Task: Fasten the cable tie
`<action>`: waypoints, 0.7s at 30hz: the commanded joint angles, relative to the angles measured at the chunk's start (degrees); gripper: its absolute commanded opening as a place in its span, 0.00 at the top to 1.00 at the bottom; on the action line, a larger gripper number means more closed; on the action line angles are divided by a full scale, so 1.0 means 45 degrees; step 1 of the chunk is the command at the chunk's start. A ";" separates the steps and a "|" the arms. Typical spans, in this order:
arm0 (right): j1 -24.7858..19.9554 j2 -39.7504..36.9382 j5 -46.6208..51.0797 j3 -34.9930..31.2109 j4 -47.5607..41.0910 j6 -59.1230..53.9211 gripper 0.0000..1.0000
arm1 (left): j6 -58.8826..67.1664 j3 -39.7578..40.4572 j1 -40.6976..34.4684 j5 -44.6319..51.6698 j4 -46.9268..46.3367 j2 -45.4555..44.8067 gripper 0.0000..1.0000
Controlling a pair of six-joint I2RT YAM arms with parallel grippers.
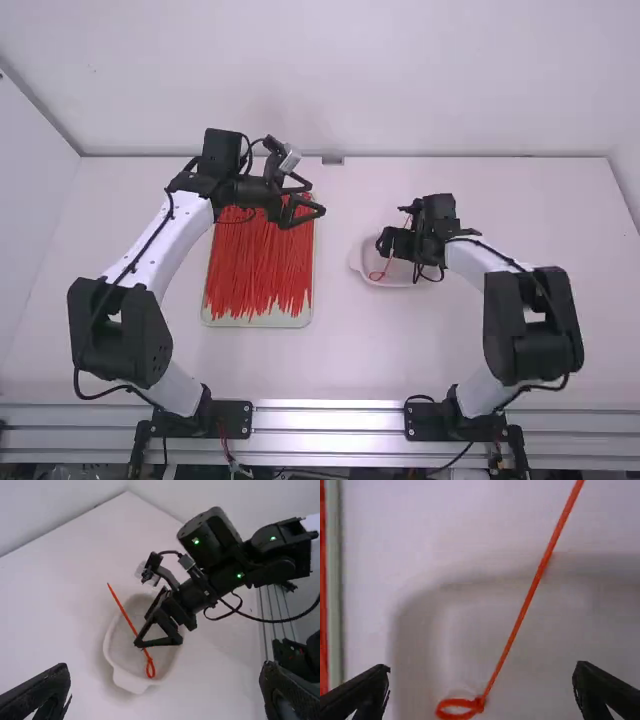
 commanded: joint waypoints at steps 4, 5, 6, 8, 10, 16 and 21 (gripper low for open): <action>-0.0384 -0.2671 -0.0155 0.0233 -0.1253 0.0155 0.02 | -0.1404 -0.0034 0.0024 0.0291 0.0379 -0.0126 0.01; -0.0393 -0.2856 -0.0155 0.0233 -0.1413 0.0160 0.02 | -0.1554 -0.0034 0.0029 0.0287 0.0364 -0.0155 0.01; -0.0374 -0.3254 -0.0112 0.0233 -0.1749 0.0160 0.02 | -0.1729 -0.0034 0.0034 0.0287 0.0345 -0.0214 0.01; -0.0374 -0.4143 0.0044 0.0233 -0.2516 0.0165 0.02 | -0.2336 -0.0034 0.0199 0.0287 0.0350 -0.0379 0.01; -0.0398 -0.4726 0.0301 0.0233 -0.3089 0.0185 0.02 | -0.2662 -0.0039 0.0301 0.0287 0.0345 -0.0520 0.01; 0.0053 -0.5965 0.1005 0.0233 -0.4337 0.0257 0.02 | -0.2652 -0.0039 0.0529 0.0335 0.0199 -0.1005 0.01; 0.0423 -0.6329 0.1253 0.0233 -0.4745 0.0253 0.02 | -0.2647 -0.0039 0.0466 0.0291 0.0238 -0.1030 0.01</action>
